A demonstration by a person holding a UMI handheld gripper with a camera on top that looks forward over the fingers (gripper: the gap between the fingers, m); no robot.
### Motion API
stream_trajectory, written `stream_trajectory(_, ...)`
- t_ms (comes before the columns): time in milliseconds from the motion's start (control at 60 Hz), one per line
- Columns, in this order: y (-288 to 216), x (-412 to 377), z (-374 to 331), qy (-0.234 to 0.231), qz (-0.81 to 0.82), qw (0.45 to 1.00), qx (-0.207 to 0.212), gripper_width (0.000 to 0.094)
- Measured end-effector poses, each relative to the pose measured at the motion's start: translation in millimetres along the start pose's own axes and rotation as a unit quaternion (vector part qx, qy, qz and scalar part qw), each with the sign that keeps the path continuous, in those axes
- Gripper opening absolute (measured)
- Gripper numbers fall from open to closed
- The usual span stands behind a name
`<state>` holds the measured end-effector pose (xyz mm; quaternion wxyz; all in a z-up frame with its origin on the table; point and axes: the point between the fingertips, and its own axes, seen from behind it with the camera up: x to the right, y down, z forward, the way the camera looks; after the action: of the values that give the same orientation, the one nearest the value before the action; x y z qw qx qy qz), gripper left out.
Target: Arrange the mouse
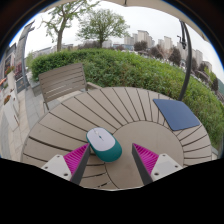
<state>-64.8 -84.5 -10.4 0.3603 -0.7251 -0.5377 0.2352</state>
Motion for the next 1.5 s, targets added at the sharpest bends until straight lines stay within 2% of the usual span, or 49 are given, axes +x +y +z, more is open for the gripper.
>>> stream_trajectory(283, -18.9, 23.4, 27.9, 0.027, 0.012, 1.000, -0.002, 0.0851)
stream_trajectory(600, -28.4, 33.3, 44.6, 0.029, 0.023, 0.999, -0.008, 0.0840)
stream_trajectory(633, -28.9, 31.6, 45.9, 0.025, 0.023, 0.999, -0.008, 0.0810)
stream_trajectory(667, -29.4, 27.9, 47.1, 0.017, 0.023, 1.000, -0.007, 0.0737)
stream_trajectory(683, -29.0, 26.1, 47.2, 0.011, 0.023, 1.000, -0.008, 0.0667)
stream_trajectory(717, -29.0, 19.6, 46.9, -0.005, 0.025, 1.000, -0.009, 0.0466)
stream_trajectory(800, -30.6, 26.5, 48.4, 0.005, 0.013, 1.000, -0.013, 0.0424)
stream_trajectory(900, -47.6, 45.5, 42.2, 0.009, 0.025, 1.000, -0.010, 0.0423)
stream_trajectory(1000, -86.8, 81.1, 27.3, 0.005, 0.047, 0.999, 0.010, 0.0423)
stream_trajectory(1183, -157.9, 209.6, 42.4, 0.039, 0.041, 0.997, 0.045, 0.0423)
stream_trajectory(1333, -142.2, 311.2, 100.2, 0.067, 0.034, 0.997, 0.011, 0.0423)
stream_trajectory(1500, -95.4, 340.4, 151.9, 0.033, 0.050, 0.998, -0.031, 0.0474)
